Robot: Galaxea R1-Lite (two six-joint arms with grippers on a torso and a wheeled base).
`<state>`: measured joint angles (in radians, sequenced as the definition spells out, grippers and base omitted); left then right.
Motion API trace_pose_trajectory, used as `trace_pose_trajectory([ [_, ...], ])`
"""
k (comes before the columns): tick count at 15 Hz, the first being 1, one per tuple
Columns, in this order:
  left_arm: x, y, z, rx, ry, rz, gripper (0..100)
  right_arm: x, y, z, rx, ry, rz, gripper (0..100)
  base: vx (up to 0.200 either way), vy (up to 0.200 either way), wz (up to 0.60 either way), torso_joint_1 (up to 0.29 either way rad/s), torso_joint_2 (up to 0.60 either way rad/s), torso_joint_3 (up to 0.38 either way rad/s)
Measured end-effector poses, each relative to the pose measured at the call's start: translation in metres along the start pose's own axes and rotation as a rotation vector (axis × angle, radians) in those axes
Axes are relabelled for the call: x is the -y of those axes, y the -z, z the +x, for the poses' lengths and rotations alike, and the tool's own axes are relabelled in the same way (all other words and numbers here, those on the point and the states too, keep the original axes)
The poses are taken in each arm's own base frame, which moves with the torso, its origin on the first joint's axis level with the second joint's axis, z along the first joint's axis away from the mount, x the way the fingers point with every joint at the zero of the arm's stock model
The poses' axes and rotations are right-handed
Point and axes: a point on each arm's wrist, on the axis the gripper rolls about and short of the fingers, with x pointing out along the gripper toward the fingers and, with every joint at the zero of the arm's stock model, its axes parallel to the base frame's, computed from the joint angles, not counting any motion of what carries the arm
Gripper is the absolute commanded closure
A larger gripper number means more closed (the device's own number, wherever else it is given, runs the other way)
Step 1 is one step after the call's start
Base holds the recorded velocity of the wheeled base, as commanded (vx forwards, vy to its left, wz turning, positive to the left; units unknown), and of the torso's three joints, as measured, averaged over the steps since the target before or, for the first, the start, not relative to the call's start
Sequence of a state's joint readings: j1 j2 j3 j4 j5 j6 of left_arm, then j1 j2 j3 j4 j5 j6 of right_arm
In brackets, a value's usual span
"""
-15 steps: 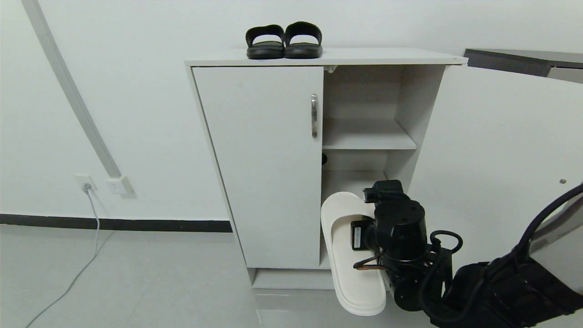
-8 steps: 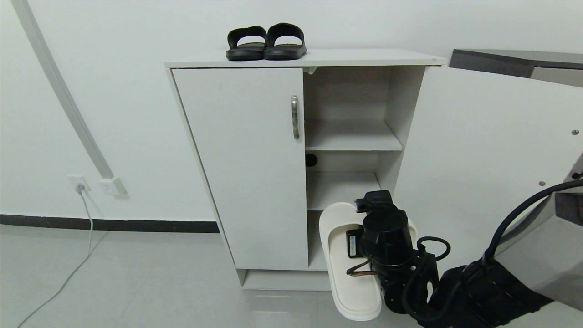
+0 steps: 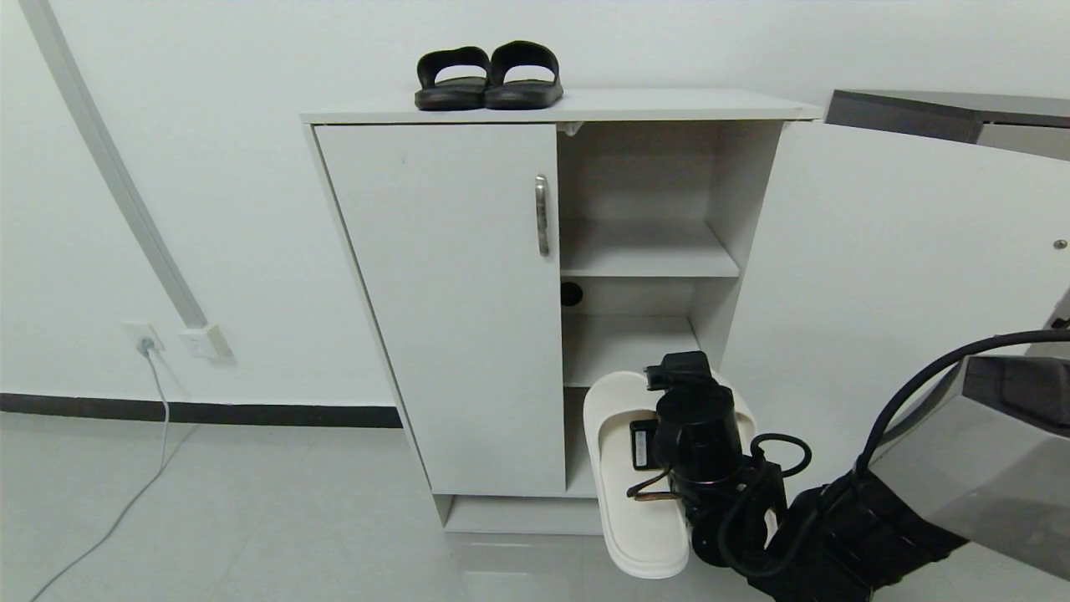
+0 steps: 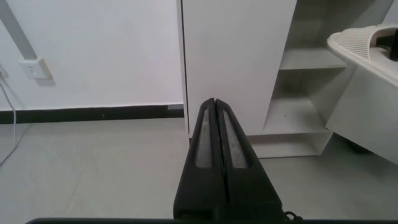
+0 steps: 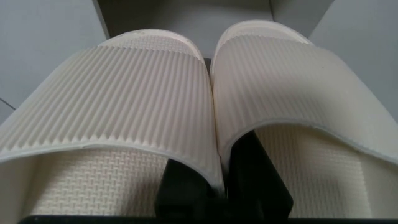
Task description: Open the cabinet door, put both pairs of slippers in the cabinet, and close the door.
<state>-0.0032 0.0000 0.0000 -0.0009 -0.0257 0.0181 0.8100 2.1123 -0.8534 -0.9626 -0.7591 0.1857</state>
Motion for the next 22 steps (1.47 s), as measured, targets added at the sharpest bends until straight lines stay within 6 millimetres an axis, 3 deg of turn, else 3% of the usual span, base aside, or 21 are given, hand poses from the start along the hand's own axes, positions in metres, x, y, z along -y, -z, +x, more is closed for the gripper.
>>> trace_pose_trajectory([
  [12, 0.000, 0.000, 0.000, -0.001, 0.000, 0.002, 100, -0.001, -0.001, 0.001, 0.005, -0.043, 0.012, 100, 0.000, 0.000, 0.00, 0.001, 0.00, -0.117],
  [18, 0.000, 0.000, 0.000, -0.001, 0.000, 0.002, 100, -0.003, -0.010, 0.003, 0.131, -0.069, 0.022, 100, 0.000, 0.000, 0.00, 0.008, 0.00, -0.200],
  [22, 0.000, 0.000, 0.000, 0.000, 0.000, 0.001, 100, 0.002, -0.006, 0.017, 0.234, -0.036, 0.012, 100, 0.000, 0.000, 0.00, 0.002, 0.00, -0.132],
])
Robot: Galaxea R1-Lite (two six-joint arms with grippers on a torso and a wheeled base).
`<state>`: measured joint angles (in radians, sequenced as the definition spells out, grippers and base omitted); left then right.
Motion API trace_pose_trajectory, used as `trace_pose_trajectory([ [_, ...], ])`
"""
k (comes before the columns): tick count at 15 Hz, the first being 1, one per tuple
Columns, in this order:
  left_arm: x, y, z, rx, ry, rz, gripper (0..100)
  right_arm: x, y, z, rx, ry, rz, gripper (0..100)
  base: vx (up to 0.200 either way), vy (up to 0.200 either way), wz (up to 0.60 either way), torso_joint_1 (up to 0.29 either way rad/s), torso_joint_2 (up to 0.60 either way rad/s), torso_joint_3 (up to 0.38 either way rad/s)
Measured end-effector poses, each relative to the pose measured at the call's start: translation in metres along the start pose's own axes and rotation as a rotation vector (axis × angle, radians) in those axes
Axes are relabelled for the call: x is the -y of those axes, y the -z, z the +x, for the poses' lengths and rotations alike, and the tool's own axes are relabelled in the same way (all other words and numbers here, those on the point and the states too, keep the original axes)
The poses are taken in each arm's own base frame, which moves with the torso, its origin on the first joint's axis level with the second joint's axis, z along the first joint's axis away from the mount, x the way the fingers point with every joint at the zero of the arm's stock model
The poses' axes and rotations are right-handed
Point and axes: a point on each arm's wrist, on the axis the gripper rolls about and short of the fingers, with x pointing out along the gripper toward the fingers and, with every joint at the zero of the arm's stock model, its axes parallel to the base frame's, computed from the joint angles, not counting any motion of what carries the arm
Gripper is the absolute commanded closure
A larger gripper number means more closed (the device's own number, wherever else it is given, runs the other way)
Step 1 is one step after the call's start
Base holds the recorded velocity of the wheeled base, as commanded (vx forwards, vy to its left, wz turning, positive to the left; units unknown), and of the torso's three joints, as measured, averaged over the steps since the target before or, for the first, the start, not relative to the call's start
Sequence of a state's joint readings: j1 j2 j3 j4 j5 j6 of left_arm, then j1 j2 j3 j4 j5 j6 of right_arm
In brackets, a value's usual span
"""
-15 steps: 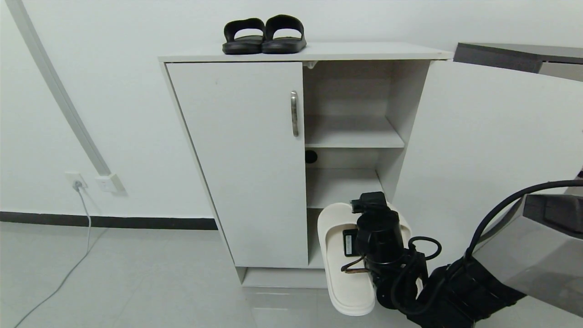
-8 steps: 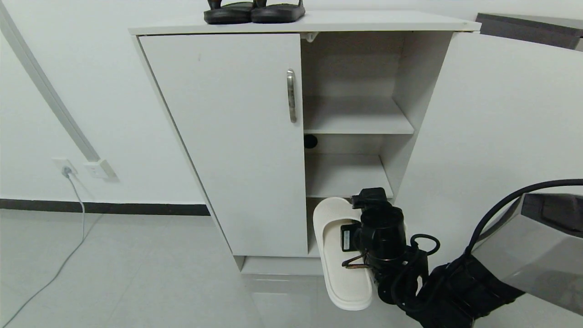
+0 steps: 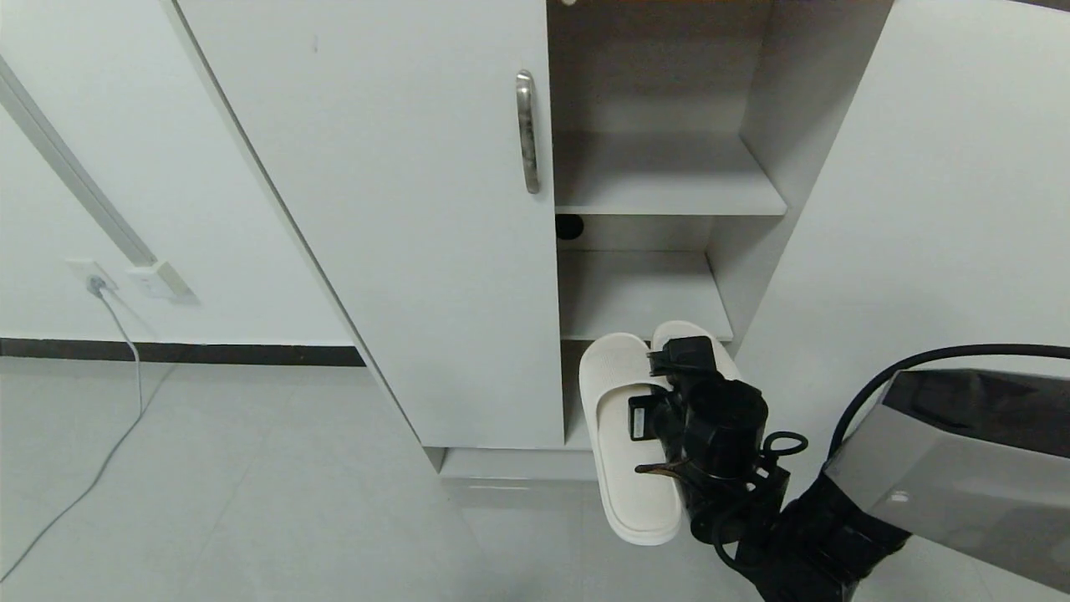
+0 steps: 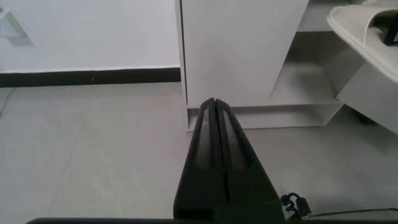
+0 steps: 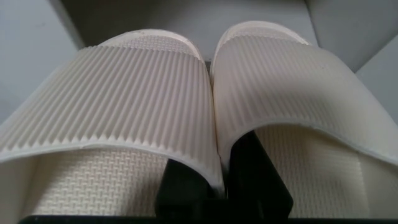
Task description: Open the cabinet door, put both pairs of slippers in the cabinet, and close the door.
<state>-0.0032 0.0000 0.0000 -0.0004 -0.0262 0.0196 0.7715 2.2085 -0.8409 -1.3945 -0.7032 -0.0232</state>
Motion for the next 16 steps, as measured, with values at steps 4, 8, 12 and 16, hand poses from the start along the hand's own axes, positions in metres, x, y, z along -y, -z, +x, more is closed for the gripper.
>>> trace_pose_trajectory([
  [4, 0.000, 0.000, 0.000, 0.000, 0.000, 0.000, 100, 0.006, 0.010, 0.016, 0.016, 0.038, -0.015, 100, 0.000, 0.000, 0.00, 0.000, 0.00, 0.000],
  [8, 0.000, 0.000, 0.000, 0.000, 0.000, 0.000, 100, 0.010, 0.015, 0.023, 0.002, 0.055, -0.023, 100, 0.000, 0.000, 0.00, 0.000, 0.00, 0.000],
  [12, 0.000, 0.000, 0.000, 0.000, 0.000, 0.000, 100, 0.011, 0.017, 0.025, -0.002, 0.060, -0.026, 100, 0.100, 0.000, 0.00, -0.001, 0.00, 0.001],
  [16, 0.000, 0.000, 0.000, 0.001, 0.000, 0.000, 100, 0.012, 0.018, 0.026, -0.008, 0.059, -0.033, 100, 0.200, 0.000, 0.00, 0.004, 0.00, 0.002],
])
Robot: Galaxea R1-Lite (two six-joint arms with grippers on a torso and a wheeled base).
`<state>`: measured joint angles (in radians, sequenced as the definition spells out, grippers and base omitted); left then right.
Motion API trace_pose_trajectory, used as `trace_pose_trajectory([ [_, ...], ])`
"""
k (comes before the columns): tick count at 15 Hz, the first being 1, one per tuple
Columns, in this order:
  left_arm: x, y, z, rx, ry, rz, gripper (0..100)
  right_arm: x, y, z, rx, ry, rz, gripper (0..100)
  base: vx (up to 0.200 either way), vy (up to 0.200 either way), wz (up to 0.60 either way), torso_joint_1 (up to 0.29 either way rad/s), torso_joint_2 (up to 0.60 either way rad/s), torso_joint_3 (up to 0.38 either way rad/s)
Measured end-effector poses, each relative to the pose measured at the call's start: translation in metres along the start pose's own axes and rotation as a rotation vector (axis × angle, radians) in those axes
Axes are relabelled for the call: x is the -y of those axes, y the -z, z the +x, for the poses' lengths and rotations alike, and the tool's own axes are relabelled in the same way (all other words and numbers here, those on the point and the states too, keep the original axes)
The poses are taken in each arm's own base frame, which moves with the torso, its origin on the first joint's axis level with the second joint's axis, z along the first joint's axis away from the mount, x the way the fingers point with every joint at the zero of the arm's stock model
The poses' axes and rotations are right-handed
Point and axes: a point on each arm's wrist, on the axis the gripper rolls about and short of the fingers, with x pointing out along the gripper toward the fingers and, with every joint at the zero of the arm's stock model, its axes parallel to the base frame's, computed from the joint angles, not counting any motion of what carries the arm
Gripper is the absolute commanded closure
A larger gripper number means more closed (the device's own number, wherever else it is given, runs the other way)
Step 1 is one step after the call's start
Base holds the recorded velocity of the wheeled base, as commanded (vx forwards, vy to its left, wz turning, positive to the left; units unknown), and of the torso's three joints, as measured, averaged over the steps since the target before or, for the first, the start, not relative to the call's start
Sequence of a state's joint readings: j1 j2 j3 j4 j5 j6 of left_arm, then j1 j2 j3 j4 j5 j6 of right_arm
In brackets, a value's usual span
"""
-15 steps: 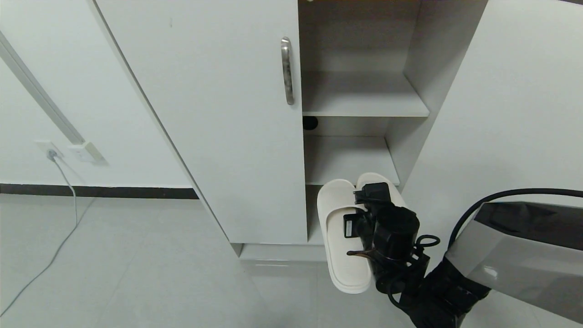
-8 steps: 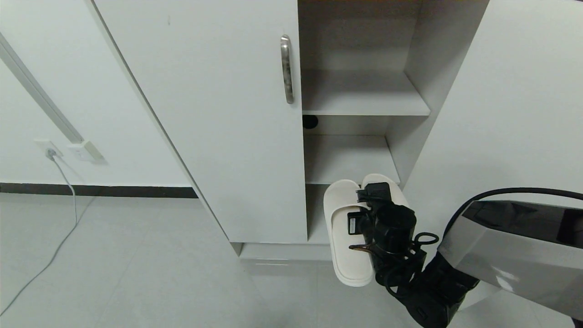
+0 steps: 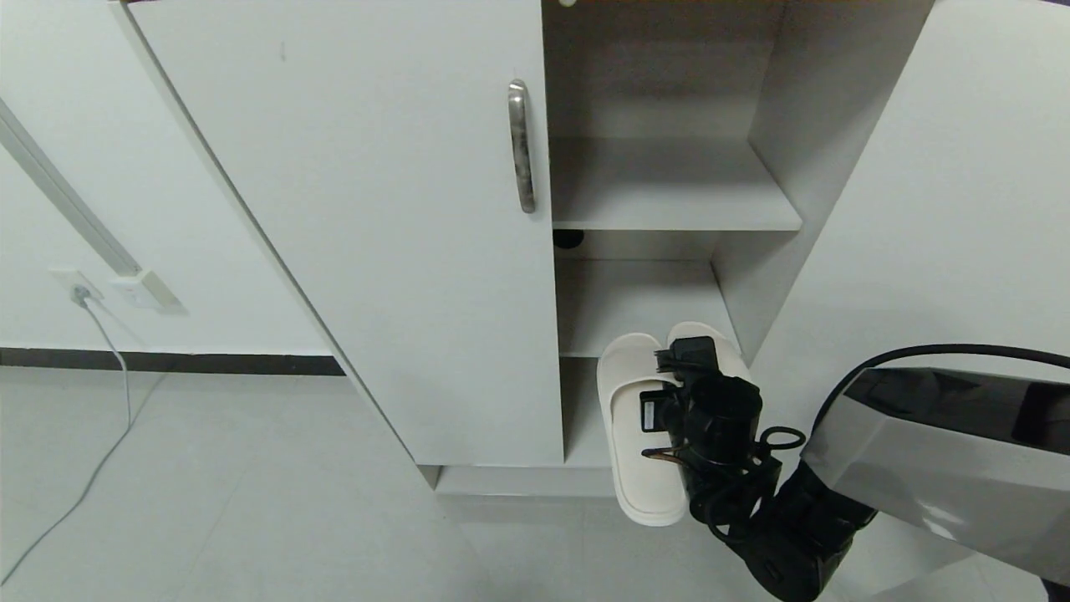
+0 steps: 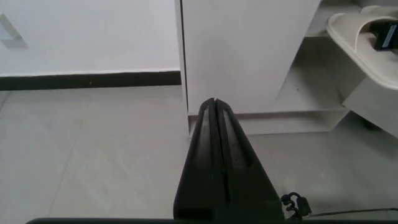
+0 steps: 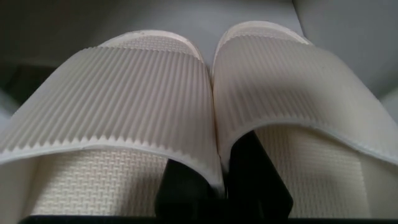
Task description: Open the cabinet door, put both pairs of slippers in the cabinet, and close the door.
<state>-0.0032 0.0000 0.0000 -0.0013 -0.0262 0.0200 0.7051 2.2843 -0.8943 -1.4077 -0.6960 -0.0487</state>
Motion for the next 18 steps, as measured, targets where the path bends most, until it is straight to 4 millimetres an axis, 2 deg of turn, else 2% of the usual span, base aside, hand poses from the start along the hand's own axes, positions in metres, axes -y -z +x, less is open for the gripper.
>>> trace_pose_trajectory([
  [3, 0.000, 0.000, 0.000, 0.000, 0.000, -0.001, 100, -0.001, 0.001, 0.000, -0.001, -0.008, 0.001, 100, 0.200, 0.000, 0.00, 0.007, 0.00, 0.001],
  [6, 0.000, 0.000, 0.000, -0.001, -0.001, -0.003, 100, 0.000, 0.003, 0.008, 0.005, -0.006, 0.009, 100, 0.000, 0.000, 0.00, 0.000, 0.00, 0.000],
  [15, 0.000, 0.000, 0.000, 0.000, -0.001, -0.003, 100, -0.007, 0.009, 0.071, 0.003, 0.037, 0.011, 100, 0.000, 0.000, 0.00, 0.000, 0.00, 0.000],
  [18, 0.000, 0.000, 0.000, 0.000, -0.002, -0.004, 100, -0.005, 0.001, 0.093, 0.008, 0.050, 0.014, 100, 0.000, 0.000, 0.00, 0.000, 0.00, 0.000],
])
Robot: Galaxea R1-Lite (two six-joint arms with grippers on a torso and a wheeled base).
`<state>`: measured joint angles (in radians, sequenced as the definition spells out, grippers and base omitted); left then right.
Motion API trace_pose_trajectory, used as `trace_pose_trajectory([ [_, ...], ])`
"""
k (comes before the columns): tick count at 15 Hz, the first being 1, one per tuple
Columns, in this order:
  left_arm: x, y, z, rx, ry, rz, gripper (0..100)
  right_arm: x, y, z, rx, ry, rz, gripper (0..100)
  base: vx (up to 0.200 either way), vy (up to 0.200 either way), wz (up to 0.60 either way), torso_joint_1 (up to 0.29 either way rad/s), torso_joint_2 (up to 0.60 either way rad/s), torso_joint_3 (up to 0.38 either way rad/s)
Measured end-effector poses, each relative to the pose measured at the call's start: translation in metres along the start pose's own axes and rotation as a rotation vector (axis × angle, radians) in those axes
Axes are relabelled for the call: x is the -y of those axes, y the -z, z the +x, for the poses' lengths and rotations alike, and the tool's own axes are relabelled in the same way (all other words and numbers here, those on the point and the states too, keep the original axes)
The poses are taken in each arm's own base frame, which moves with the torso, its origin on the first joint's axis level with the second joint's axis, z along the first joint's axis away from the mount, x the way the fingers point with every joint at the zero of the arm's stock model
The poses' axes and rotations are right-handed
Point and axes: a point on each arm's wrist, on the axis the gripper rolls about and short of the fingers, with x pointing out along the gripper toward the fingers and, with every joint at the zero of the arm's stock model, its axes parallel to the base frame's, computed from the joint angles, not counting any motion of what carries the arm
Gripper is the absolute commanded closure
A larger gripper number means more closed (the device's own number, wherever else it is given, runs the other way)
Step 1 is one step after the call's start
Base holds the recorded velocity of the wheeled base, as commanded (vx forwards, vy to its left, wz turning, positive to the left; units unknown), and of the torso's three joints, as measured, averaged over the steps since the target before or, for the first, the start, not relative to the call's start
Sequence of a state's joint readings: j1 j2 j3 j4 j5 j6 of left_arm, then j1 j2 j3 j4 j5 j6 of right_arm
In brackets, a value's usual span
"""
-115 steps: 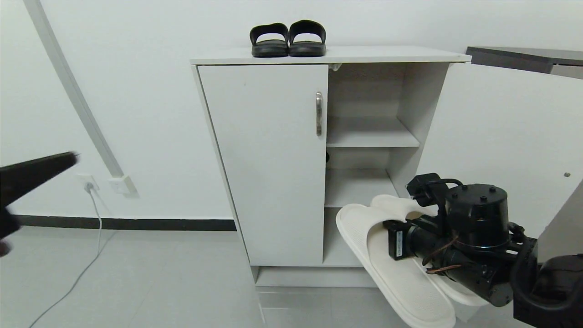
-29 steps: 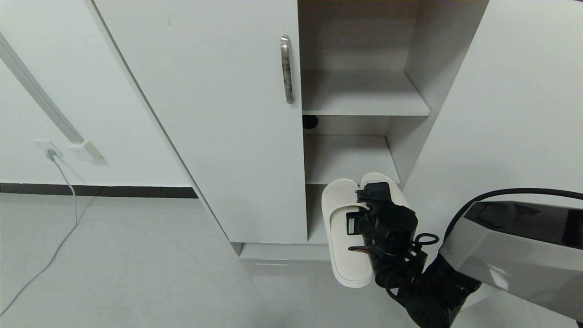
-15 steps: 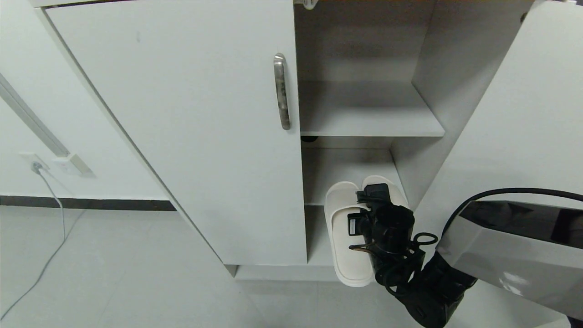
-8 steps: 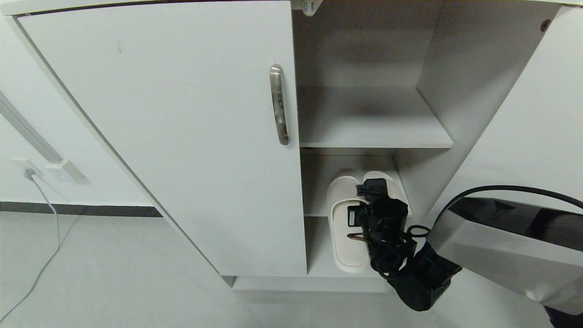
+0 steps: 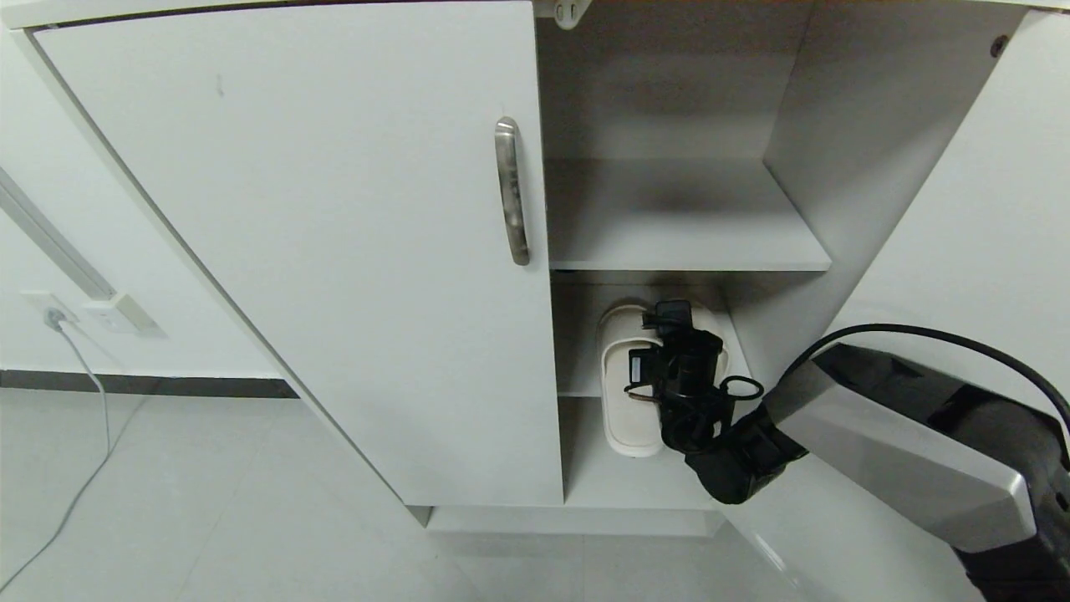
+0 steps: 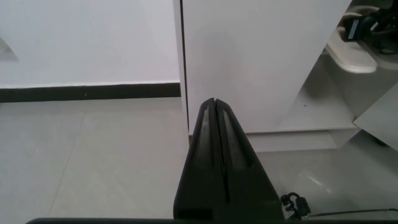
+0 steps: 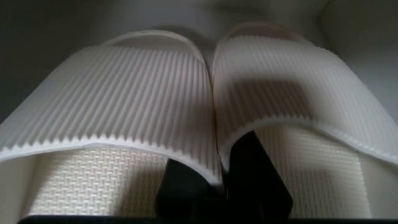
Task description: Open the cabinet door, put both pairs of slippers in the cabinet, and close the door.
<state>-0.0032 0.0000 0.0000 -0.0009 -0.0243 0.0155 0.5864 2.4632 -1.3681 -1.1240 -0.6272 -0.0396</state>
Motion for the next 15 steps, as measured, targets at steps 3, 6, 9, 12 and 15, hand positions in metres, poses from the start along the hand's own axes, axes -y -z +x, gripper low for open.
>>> trace_pose_trajectory([
  [3, 0.000, 0.000, 0.000, 0.000, 0.000, 0.000, 100, 0.000, -0.010, 0.016, 0.008, 0.008, 0.005, 100, 0.000, 0.000, 0.00, 0.000, 0.00, 0.000],
  [6, 0.000, 0.000, 0.000, 0.000, 0.000, 0.000, 100, -0.002, -0.019, 0.024, 0.015, 0.007, 0.007, 100, 0.000, 0.000, 0.00, 0.000, 0.00, 0.000],
  [9, 0.000, 0.000, 0.000, 0.000, 0.000, 0.000, 100, -0.005, -0.027, 0.029, 0.013, -0.006, 0.006, 100, 0.000, 0.000, 0.00, 0.000, 0.00, 0.000],
  [12, 0.000, 0.000, 0.000, 0.000, 0.000, 0.000, 100, -0.007, -0.032, 0.038, 0.030, -0.002, 0.013, 100, 0.000, 0.000, 0.00, 0.000, 0.00, 0.000],
  [15, 0.000, 0.000, 0.000, 0.000, 0.000, 0.000, 100, -0.007, -0.026, 0.043, 0.024, 0.005, 0.008, 100, 0.000, 0.000, 0.00, 0.000, 0.00, 0.000],
])
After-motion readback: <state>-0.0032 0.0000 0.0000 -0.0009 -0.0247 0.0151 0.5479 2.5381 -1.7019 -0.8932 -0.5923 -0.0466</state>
